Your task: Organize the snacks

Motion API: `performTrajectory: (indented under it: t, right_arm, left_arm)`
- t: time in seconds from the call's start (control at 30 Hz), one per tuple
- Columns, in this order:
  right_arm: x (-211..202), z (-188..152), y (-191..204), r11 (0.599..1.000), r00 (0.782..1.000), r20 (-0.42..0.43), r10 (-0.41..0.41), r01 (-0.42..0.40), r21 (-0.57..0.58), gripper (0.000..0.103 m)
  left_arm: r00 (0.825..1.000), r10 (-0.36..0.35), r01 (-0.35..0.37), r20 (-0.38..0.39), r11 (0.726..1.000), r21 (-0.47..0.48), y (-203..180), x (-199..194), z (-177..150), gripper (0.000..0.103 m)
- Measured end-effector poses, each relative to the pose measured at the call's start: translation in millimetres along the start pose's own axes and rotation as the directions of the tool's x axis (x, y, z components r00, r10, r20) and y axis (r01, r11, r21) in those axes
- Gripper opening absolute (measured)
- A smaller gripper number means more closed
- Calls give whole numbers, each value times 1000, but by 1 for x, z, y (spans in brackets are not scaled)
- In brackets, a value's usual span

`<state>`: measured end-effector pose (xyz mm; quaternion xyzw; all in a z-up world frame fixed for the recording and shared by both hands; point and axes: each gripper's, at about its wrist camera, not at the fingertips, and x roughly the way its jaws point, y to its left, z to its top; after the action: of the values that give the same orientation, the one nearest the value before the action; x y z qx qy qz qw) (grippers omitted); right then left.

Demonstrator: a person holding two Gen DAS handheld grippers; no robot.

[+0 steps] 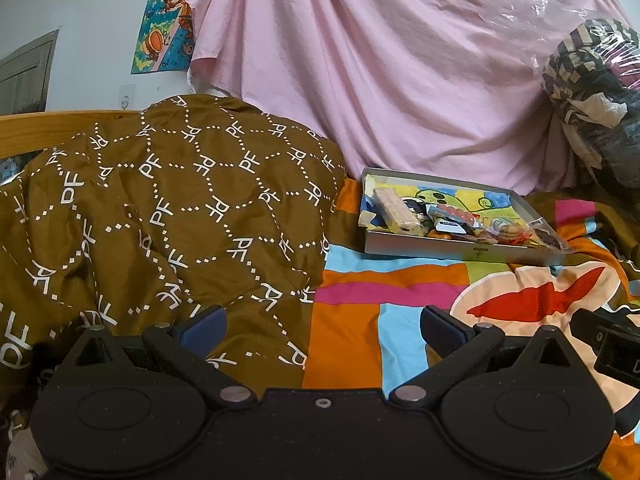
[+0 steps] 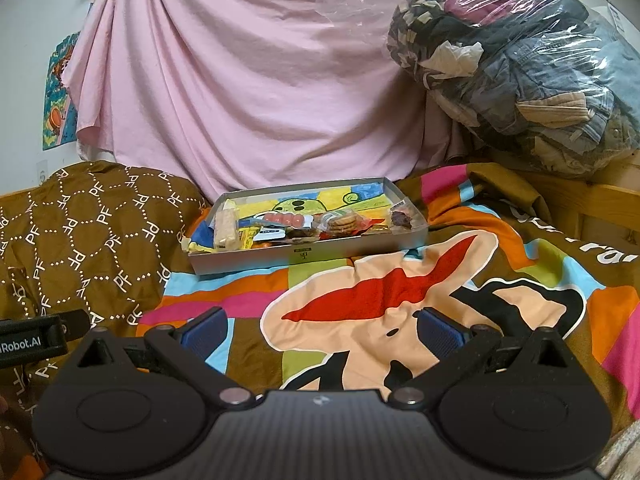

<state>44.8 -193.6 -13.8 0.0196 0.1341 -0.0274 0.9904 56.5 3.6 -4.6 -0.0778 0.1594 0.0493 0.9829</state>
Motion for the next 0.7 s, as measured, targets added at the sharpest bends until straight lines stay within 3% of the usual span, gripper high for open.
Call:
performTrajectory:
  t: [0.7]
  right_arm:
    - [3,-4,0,1000,1000,-14,1,-1,-4,103]
  left_arm:
    - [1000,-3,3,-10,1000,-2,1,0,-3,102]
